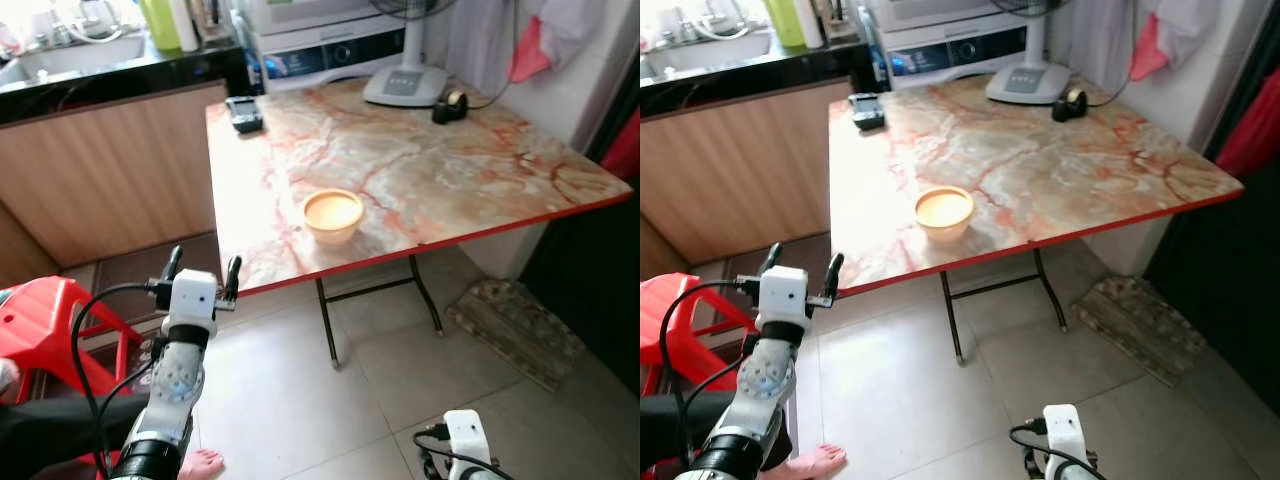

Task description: Restocking fridge

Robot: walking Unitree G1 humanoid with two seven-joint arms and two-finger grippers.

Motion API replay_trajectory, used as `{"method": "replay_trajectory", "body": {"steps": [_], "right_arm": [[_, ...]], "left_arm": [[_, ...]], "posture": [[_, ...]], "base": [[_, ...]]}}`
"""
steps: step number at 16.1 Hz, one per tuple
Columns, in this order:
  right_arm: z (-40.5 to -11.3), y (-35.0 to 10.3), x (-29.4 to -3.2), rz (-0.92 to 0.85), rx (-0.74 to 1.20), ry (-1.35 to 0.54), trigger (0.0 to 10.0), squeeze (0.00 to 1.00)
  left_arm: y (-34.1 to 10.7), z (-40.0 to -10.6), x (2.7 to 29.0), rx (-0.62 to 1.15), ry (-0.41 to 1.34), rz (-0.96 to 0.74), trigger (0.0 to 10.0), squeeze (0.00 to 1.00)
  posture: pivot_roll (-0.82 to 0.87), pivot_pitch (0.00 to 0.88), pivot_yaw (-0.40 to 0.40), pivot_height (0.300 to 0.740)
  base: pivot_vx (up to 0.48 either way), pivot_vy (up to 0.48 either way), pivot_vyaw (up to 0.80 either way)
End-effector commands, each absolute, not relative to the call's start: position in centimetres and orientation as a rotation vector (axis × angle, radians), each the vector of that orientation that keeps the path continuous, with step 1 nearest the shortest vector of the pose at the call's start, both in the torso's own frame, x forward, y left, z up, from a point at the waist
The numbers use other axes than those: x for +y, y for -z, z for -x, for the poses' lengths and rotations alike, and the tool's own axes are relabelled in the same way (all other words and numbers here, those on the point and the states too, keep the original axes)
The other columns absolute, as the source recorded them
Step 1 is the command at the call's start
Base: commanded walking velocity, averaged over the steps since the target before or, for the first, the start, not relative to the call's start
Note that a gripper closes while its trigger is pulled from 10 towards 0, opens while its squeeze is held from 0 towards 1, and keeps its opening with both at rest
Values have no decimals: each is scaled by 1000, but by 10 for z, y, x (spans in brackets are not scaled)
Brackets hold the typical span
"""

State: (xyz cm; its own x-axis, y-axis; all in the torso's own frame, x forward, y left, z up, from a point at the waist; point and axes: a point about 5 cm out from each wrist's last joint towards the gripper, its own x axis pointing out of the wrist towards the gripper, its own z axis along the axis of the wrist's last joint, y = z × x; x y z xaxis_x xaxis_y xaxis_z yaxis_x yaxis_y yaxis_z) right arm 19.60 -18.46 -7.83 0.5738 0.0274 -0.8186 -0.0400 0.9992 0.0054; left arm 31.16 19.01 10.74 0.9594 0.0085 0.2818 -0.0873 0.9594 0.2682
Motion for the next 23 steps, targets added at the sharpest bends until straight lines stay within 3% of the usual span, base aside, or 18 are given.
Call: {"method": "replay_trajectory", "body": {"steps": [1, 3, 6, 20, 23], "right_arm": [[-196, 78, -182, 2, 956, -38, 10000, 0], [-198, 77, -183, -7, 944, -27, 10000, 0], [-201, 76, -184, -5, 933, -27, 10000, 0], [-203, 74, -188, -2, 930, -10, 10000, 0], [-203, 74, -188, 1, 932, -12, 10000, 0]], "left_arm": [[-116, -317, 188, -286, -25, -217, 10000, 0], [-121, -328, 184, -225, -4, -8, 10000, 0], [-132, -335, 185, -243, -6, -9, 10000, 0], [-141, -339, 186, -214, 19, 26, 10000, 0], [-137, -338, 185, -195, 23, 28, 10000, 0]], "posture": [[-44, 0, 76, 740], [-22, 0, 64, 740], [-11, 0, 52, 740], [-1, 0, 38, 740], [-1, 0, 36, 740]], "base": [[0, 0, 0], [0, 0, 0], [0, 0, 0], [414, 0, -114], [0, 0, 0]]}}
